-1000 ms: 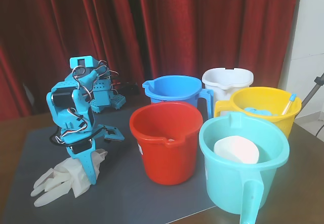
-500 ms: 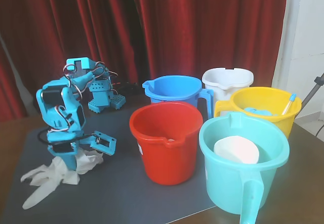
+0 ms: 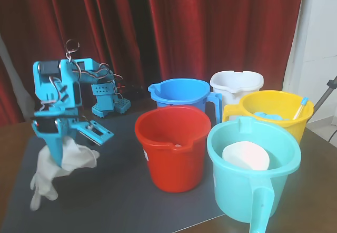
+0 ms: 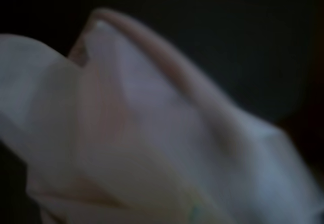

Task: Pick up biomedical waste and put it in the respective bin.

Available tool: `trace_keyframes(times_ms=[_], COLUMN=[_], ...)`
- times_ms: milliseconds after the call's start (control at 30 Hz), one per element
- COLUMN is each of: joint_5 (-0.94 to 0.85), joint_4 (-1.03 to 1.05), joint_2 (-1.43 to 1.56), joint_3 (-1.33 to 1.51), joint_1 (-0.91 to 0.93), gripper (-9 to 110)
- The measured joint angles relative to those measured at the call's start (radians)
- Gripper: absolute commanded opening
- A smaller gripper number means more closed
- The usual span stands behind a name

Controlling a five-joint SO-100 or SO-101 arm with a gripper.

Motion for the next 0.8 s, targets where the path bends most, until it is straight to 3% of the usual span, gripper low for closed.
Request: trace_keyframes(times_ms=[233,800], joint_5=[0.018,0.456], joint_4=[0.0,0.0], joint_2=[0.029,0.319], joint_3=[-0.092,-0.098], joint_1=[-0.029,-0.267], gripper=[0,0])
